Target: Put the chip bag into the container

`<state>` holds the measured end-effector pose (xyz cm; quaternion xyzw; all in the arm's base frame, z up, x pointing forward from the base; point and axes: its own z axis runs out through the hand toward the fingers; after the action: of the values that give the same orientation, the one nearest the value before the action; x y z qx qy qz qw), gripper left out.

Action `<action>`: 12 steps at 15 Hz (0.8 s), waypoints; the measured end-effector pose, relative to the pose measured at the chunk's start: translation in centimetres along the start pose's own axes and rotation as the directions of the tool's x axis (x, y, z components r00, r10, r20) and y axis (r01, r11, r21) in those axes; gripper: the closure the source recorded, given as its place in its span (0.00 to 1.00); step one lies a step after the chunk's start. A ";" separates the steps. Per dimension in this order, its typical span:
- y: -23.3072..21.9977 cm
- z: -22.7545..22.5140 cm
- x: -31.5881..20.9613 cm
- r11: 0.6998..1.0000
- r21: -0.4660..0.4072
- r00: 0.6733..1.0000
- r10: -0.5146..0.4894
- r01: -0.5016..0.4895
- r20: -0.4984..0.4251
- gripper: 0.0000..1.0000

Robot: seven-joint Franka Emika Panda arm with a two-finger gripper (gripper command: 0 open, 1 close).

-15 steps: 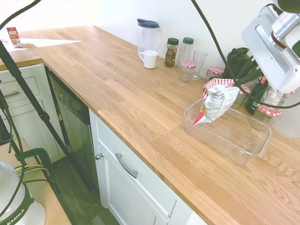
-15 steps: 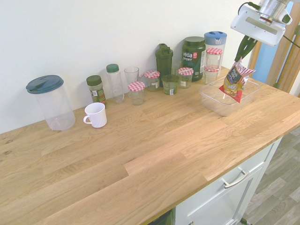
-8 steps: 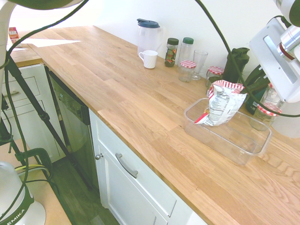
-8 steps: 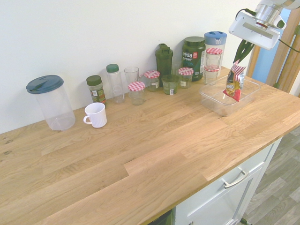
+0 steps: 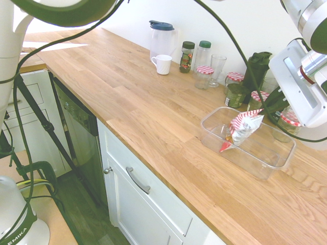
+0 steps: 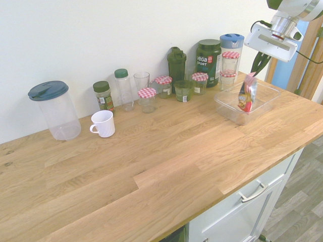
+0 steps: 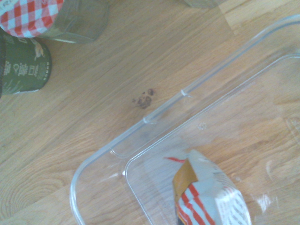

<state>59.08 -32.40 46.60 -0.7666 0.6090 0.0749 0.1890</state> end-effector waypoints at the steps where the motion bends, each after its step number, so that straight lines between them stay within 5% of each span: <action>1: 0.2 0.4 0.3 1.000 -0.008 1.000 0.007 -0.007 0.008 0.00; 12: 1.8 -0.9 1.1 1.000 -0.003 1.000 0.020 -0.020 -0.020 0.00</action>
<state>57.53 -34.12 46.71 -0.7617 0.6183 0.0701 0.1807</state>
